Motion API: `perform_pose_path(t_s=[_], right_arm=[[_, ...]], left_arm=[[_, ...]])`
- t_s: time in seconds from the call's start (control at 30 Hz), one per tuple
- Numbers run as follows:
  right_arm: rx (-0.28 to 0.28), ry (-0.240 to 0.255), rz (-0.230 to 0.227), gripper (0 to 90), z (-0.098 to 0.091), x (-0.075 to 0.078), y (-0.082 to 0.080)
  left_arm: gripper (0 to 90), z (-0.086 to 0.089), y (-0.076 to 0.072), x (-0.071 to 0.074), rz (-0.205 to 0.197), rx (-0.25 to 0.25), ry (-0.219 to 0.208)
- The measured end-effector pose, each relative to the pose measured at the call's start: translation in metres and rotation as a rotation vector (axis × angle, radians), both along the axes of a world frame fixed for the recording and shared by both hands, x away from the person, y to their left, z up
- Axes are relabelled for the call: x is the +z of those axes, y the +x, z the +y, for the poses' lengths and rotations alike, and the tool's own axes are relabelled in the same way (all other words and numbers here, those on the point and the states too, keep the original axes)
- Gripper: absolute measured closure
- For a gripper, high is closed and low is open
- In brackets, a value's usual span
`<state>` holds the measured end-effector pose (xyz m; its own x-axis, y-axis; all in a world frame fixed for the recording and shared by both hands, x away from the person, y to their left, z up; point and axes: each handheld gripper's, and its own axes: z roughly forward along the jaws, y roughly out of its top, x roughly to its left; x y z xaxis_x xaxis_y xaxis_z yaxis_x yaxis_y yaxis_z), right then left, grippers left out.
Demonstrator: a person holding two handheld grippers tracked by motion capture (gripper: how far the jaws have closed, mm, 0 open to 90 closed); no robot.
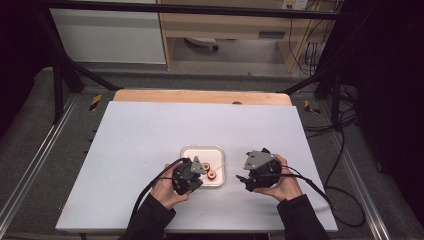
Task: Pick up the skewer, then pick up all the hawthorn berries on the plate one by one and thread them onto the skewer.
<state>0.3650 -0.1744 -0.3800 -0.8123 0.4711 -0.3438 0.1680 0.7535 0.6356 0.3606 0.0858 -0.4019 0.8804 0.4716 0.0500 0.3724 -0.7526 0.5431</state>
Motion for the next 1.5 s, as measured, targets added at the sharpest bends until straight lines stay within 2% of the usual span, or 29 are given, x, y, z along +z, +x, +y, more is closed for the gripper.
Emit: perform_pose_path(t_s=[0.03, 0.07, 0.13, 0.17, 0.2, 0.27, 0.3, 0.37, 0.4, 0.5, 0.57, 0.6, 0.73, 0.83, 0.93, 1.03, 1.27, 1.37, 1.5], right_arm=[[-0.020, 0.015, 0.016, 17.6, -0.002, -0.002, 0.001], [-0.040, 0.031, 0.031, 15.3, -0.005, -0.004, 0.002], [-0.077, 0.059, 0.070, 12.0, -0.008, -0.009, 0.004], [-0.095, 0.065, 0.091, 10.3, -0.010, -0.011, 0.005], [-0.110, 0.073, 0.107, 9.4, -0.011, -0.013, 0.005], [-0.135, 0.087, 0.134, 7.4, -0.013, -0.016, 0.007], [-0.149, 0.095, 0.146, 7.1, -0.014, -0.017, 0.007], [-0.163, 0.106, 0.157, 6.1, -0.014, -0.018, 0.008], [-0.186, 0.124, 0.178, 5.3, -0.014, -0.018, 0.009], [-0.200, 0.162, 0.198, 4.1, -0.012, -0.017, 0.008], [-0.202, 0.169, 0.197, 3.9, -0.011, -0.016, 0.008], [-0.219, 0.186, 0.211, 3.4, -0.010, -0.016, 0.007], [-0.229, 0.188, 0.230, 2.5, -0.006, -0.015, 0.008], [-0.238, 0.190, 0.249, 2.3, -0.001, -0.014, 0.010], [-0.253, 0.219, 0.278, 2.3, 0.009, -0.009, 0.013], [-0.249, 0.235, 0.297, 2.4, 0.018, -0.006, 0.013], [-0.211, 0.238, 0.296, 3.9, 0.034, -0.001, 0.018], [-0.174, 0.216, 0.293, 5.8, 0.042, -0.001, 0.020], [-0.073, 0.152, 0.330, 11.6, 0.058, -0.007, 0.027]], left_arm=[[88.6, 0.003, -0.001, -0.001, -0.005, 0.017, -0.013], [88.6, 0.009, -0.003, -0.002, -0.019, 0.060, -0.043], [88.6, 0.012, -0.004, -0.003, -0.026, 0.077, -0.060], [88.6, 0.018, -0.007, -0.004, -0.030, 0.104, -0.100], [88.6, 0.018, -0.007, -0.004, -0.030, 0.104, -0.100], [88.6, 0.026, -0.012, -0.007, -0.047, 0.156, -0.161], [88.6, 0.026, -0.012, -0.007, -0.047, 0.156, -0.161], [88.6, 0.031, -0.017, -0.009, -0.062, 0.189, -0.191], [88.6, 0.033, -0.020, -0.010, -0.071, 0.205, -0.205], [88.6, 0.039, -0.027, -0.014, -0.101, 0.235, -0.253], [88.6, 0.043, -0.030, -0.017, -0.110, 0.259, -0.277], [88.6, 0.045, -0.032, -0.018, -0.117, 0.269, -0.291], [88.6, 0.051, -0.036, -0.022, -0.131, 0.310, -0.336], [88.6, 0.057, -0.039, -0.024, -0.142, 0.344, -0.359], [88.6, 0.062, -0.042, -0.025, -0.150, 0.358, -0.375], [88.6, 0.066, -0.044, -0.027, -0.155, 0.363, -0.391], [88.6, 0.073, -0.048, -0.032, -0.152, 0.374, -0.434], [88.6, 0.072, -0.048, -0.033, -0.174, 0.347, -0.443], [88.6, 0.071, -0.051, -0.035, -0.165, 0.342, -0.439]])
